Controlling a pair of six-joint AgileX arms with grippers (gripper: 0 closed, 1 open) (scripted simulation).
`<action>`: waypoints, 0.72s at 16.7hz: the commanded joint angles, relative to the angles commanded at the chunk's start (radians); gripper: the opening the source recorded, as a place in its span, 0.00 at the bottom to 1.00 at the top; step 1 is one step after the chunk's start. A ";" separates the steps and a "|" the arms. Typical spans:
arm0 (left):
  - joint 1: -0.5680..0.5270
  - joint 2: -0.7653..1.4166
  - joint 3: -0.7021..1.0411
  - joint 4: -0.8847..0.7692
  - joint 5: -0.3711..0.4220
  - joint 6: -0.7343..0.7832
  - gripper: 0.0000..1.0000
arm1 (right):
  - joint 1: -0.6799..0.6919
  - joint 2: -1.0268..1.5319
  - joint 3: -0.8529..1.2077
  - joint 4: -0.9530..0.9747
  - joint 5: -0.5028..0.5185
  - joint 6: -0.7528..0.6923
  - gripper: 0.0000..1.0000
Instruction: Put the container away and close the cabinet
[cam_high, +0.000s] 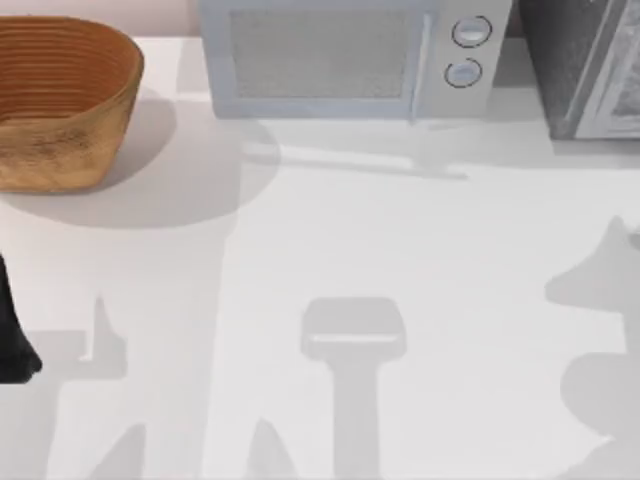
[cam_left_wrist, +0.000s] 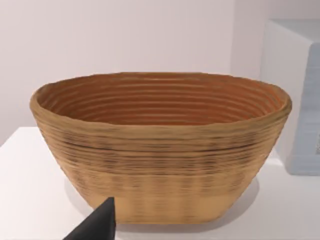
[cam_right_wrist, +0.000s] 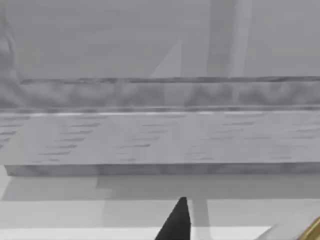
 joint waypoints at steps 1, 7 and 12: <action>0.000 0.000 0.000 0.000 0.000 0.000 1.00 | 0.000 -0.063 0.007 -0.078 -0.001 0.000 0.00; 0.000 0.000 0.000 0.000 0.000 0.000 1.00 | -0.001 -0.405 0.049 -0.471 -0.002 -0.006 0.00; 0.000 0.000 0.000 0.000 0.000 0.000 1.00 | -0.002 -0.470 0.060 -0.536 -0.002 -0.008 0.00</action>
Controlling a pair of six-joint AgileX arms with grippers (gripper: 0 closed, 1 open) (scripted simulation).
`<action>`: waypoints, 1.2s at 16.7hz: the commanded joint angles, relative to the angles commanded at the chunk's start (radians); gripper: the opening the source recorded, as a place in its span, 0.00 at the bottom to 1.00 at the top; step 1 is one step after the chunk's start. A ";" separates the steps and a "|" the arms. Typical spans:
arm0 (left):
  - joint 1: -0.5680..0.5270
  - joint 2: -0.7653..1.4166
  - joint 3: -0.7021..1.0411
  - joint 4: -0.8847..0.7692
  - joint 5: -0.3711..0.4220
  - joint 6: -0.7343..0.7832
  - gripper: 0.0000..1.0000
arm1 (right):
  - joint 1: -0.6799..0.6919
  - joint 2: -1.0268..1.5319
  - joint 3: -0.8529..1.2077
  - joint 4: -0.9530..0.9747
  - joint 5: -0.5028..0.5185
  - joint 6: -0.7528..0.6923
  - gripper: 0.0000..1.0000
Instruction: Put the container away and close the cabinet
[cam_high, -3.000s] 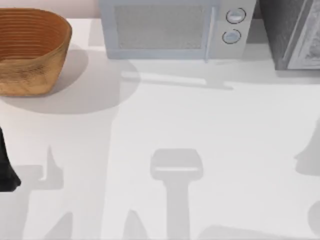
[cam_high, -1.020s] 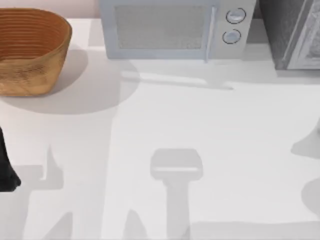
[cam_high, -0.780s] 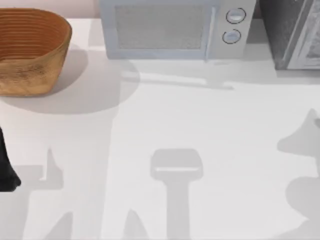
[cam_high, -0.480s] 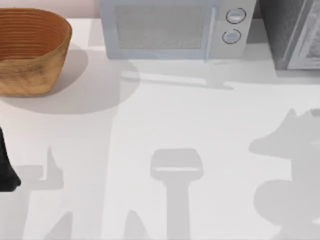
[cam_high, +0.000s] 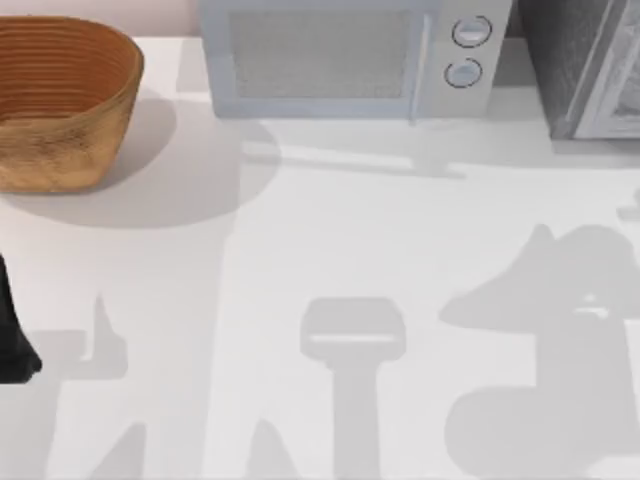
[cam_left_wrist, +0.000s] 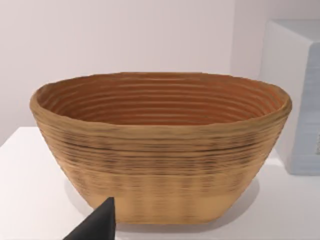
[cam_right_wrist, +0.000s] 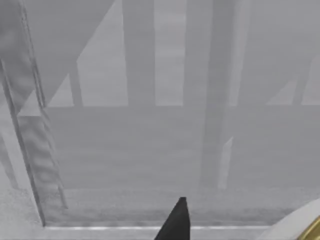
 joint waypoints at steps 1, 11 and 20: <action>0.000 0.000 0.000 0.000 0.000 0.000 1.00 | 0.000 0.000 0.000 0.000 0.000 0.000 0.00; 0.000 0.000 0.000 0.000 0.000 0.000 1.00 | 0.075 -0.384 -0.147 -0.180 0.063 0.017 0.00; 0.000 0.000 0.000 0.000 0.000 0.000 1.00 | 0.230 -1.268 -0.468 -0.580 0.203 0.035 0.00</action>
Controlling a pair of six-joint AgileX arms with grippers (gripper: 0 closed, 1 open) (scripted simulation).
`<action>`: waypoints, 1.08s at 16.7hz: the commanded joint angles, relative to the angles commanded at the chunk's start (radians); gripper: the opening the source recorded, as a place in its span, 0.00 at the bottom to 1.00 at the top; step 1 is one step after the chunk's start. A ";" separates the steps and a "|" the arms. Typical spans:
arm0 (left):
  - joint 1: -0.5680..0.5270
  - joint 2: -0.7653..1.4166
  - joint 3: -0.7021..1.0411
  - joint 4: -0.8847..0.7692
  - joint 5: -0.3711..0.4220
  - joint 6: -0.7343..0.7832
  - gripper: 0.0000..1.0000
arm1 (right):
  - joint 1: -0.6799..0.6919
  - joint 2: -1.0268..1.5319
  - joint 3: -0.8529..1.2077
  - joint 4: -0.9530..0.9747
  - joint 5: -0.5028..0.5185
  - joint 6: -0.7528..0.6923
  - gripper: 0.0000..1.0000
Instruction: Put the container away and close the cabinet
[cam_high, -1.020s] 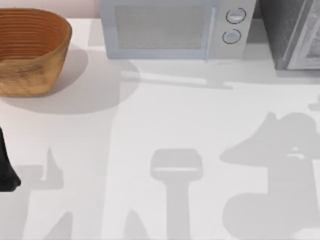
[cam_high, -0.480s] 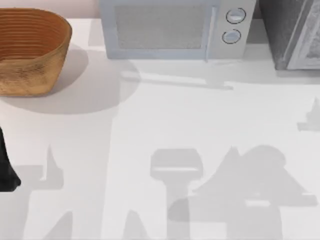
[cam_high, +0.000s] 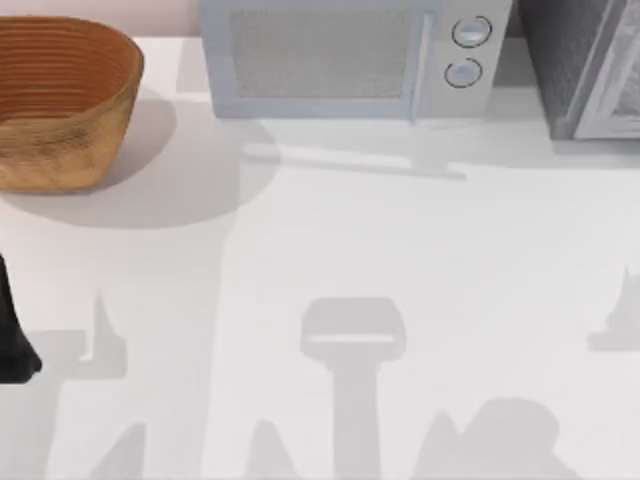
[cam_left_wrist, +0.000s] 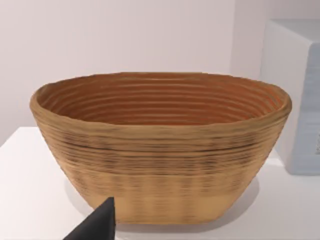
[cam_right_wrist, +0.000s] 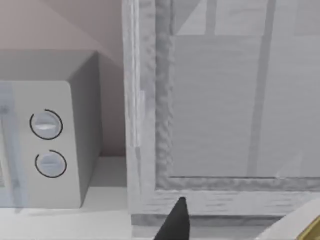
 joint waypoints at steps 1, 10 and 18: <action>0.000 0.000 0.000 0.000 0.000 0.000 1.00 | 0.015 -0.065 -0.029 -0.037 0.014 0.001 0.00; 0.000 0.000 0.000 0.000 0.000 0.000 1.00 | 0.055 -0.225 -0.109 -0.140 0.053 0.003 0.00; 0.000 0.000 0.000 0.000 0.000 0.000 1.00 | 0.091 0.024 0.185 -0.219 0.090 0.010 0.00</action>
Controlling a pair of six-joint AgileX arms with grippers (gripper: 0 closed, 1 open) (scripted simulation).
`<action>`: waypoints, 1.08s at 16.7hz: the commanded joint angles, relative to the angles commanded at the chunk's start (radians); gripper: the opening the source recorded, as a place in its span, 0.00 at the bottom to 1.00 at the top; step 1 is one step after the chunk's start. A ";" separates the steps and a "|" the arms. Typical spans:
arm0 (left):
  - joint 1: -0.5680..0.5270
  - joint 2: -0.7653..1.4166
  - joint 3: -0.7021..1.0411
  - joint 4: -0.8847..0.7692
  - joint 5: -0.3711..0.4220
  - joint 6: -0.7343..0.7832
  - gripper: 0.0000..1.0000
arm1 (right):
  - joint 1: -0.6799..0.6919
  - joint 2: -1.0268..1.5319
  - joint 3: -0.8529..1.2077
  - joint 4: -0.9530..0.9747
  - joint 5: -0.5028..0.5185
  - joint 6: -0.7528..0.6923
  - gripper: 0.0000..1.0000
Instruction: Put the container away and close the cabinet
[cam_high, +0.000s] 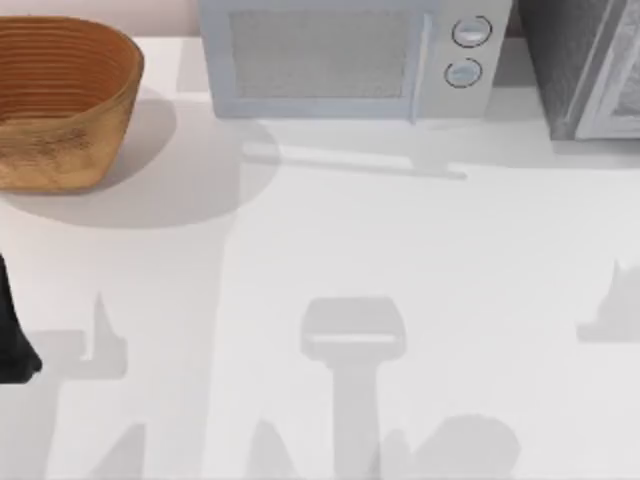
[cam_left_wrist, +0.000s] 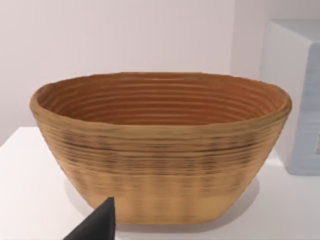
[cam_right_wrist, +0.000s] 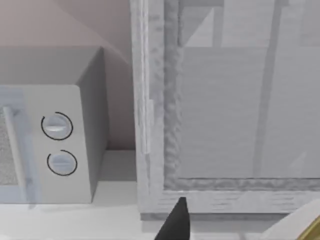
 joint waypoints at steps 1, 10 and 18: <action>0.000 0.000 0.000 0.000 0.000 0.000 1.00 | 0.009 0.062 0.079 -0.019 0.009 0.002 0.00; 0.000 0.000 0.000 0.000 0.000 0.000 1.00 | 0.098 0.693 0.933 -0.220 0.104 0.012 0.00; 0.000 0.000 0.000 0.000 0.000 0.000 1.00 | 0.148 1.056 1.426 -0.337 0.159 0.010 0.00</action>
